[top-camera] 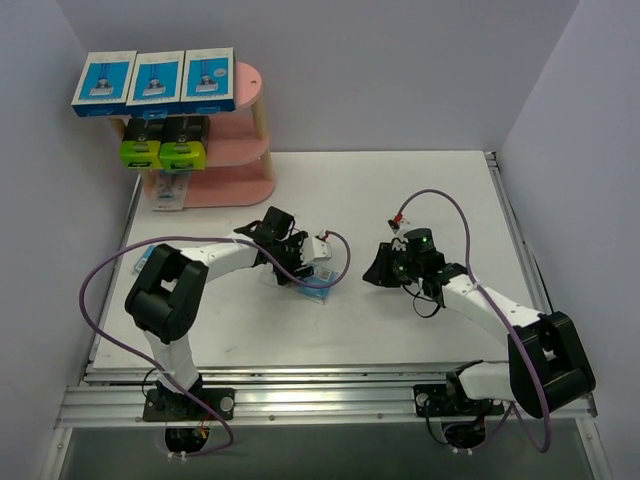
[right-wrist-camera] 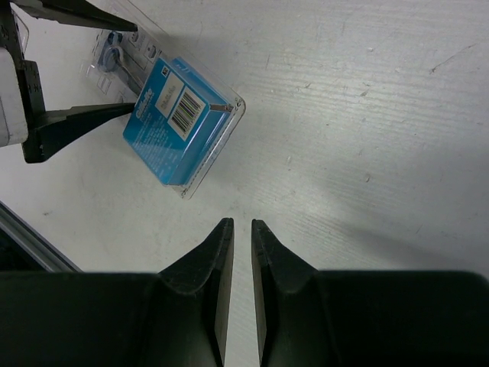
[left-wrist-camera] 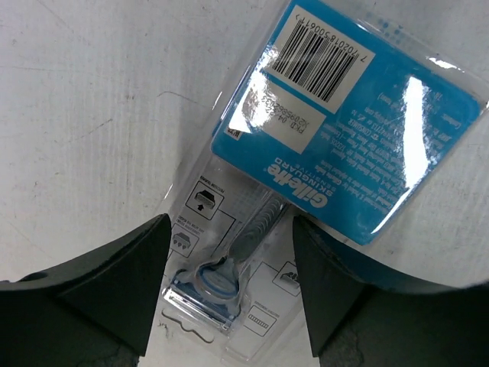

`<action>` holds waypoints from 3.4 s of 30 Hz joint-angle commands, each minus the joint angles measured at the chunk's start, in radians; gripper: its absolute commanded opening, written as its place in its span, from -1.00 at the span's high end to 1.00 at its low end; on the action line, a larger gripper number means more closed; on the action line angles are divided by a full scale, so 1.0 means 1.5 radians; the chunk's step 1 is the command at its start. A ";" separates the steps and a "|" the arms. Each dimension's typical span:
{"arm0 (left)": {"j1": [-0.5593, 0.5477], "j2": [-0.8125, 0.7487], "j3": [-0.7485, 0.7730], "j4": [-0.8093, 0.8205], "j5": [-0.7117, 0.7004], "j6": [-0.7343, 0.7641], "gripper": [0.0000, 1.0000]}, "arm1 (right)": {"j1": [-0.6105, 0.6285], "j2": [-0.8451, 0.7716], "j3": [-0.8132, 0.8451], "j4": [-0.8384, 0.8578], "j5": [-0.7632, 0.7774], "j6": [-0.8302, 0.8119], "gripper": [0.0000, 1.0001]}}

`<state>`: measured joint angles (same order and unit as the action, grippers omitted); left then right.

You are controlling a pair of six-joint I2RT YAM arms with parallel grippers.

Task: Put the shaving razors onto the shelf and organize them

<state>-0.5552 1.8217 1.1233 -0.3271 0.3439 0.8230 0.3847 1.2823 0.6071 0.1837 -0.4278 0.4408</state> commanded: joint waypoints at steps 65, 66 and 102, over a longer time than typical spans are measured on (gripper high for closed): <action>0.293 -0.125 0.036 0.205 -0.499 -0.550 0.67 | -0.009 -0.041 0.039 -0.063 0.004 -0.019 0.85; 0.294 -0.122 0.037 0.207 -0.497 -0.530 0.64 | -0.009 -0.037 0.040 -0.063 0.007 -0.020 0.85; 0.300 -0.144 -0.035 0.307 -0.485 -0.566 -0.88 | 0.012 0.000 0.049 -0.028 0.019 0.013 0.85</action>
<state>-0.1093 1.7340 1.1027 0.0959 -0.4103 0.0334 0.3874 1.3071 0.6621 0.1116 -0.4068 0.4381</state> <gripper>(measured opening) 0.940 0.074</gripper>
